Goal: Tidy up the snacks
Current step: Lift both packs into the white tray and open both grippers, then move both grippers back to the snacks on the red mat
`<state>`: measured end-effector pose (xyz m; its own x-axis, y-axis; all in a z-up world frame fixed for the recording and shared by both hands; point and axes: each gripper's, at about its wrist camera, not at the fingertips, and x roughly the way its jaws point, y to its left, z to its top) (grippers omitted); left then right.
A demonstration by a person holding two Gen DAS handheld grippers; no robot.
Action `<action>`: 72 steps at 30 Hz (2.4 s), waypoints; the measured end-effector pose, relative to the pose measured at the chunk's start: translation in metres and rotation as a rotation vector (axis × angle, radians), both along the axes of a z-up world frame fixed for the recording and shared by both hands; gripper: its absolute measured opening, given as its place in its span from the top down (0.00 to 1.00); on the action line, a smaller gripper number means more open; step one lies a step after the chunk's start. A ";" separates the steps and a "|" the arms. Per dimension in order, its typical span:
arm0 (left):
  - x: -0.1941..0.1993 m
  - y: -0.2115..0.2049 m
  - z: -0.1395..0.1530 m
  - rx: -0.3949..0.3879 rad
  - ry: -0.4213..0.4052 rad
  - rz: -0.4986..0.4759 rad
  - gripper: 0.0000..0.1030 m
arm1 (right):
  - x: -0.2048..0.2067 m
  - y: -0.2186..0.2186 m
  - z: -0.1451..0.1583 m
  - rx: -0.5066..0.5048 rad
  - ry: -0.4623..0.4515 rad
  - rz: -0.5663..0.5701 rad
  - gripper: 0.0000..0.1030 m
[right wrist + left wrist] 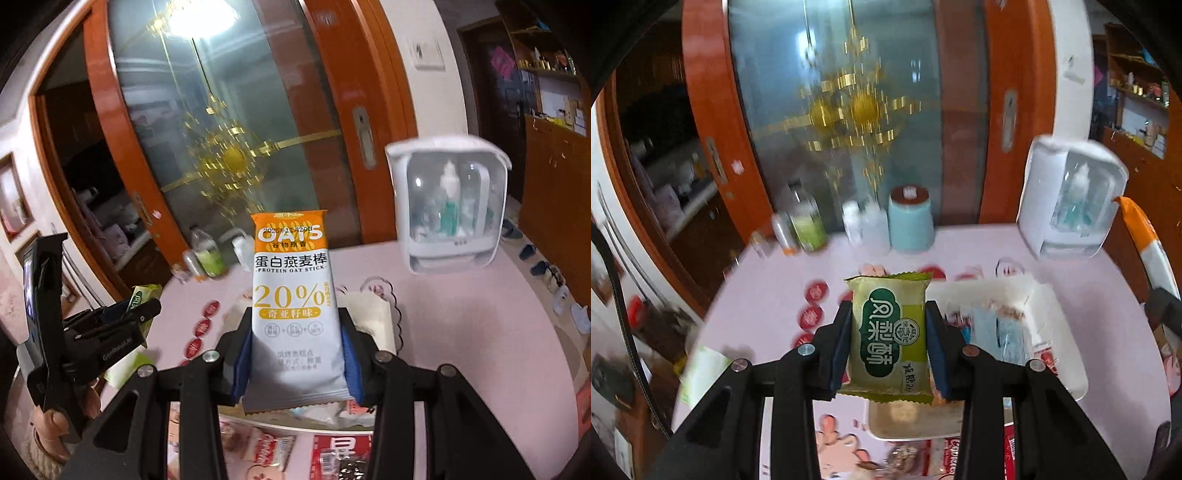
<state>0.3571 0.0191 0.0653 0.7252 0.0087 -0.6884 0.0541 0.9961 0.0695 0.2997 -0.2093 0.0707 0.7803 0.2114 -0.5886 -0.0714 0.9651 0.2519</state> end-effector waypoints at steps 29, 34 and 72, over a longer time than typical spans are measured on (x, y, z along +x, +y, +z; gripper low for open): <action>0.041 -0.009 -0.120 -0.200 0.276 -0.103 0.27 | 0.043 -0.002 -0.118 -0.037 0.285 0.073 0.55; 0.012 -0.007 -0.085 -0.194 0.218 -0.128 0.27 | 0.014 0.009 -0.089 -0.073 0.231 0.099 0.55; -0.186 -0.013 -0.085 -0.379 -0.015 -0.295 0.10 | -0.144 -0.010 -0.125 -0.063 0.120 -0.018 0.54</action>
